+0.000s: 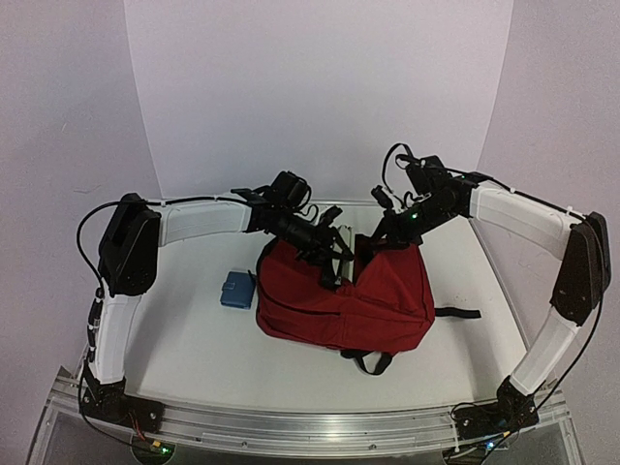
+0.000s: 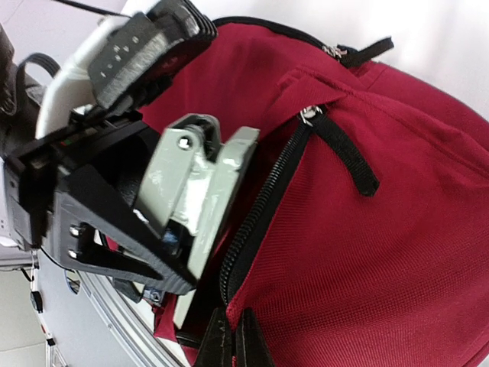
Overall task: Pack the student bag
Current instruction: Place the stationery in the student bag.
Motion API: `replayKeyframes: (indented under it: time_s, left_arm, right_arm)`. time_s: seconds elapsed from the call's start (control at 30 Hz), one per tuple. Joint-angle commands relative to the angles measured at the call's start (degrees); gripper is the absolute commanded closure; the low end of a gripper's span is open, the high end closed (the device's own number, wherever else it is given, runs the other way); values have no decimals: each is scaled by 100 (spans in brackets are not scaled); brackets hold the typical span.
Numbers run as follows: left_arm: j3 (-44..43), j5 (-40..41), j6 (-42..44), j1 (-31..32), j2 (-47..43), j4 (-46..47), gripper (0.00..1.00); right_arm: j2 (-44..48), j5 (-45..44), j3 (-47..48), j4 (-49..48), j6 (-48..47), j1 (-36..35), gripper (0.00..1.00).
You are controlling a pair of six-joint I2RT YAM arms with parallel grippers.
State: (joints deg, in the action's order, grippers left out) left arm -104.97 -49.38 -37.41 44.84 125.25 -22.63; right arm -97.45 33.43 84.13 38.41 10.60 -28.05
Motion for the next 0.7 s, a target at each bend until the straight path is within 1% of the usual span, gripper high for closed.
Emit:
replayKeyframes:
  time_s: [0.0,0.07,0.17,0.43,0.53,0.67]
  left_arm:
    - [9,-952,100,69,-445,48,100]
    - [265,-1035,23,70,-516,202,100]
    - [343,-1203,14,89,-476,161,100]
    - [-47,-1404,65,150,47,-33,100]
    - [-224,-1316,64,174,217,-47,100]
    - [-562,-900,45,156,358,-52,100]
  right_arm:
    - [295,28,-104,-159,-357,25,100]
    - [304,-41,-62,-161,-460,28,100]
    - [335,-86,-29,-165,-611,27,100]
    - [294,116,15,-217,-848,21,100]
    - [299,185,44,-213,-897,12,100]
    - [353,237,-78,-208,-858,-7,100]
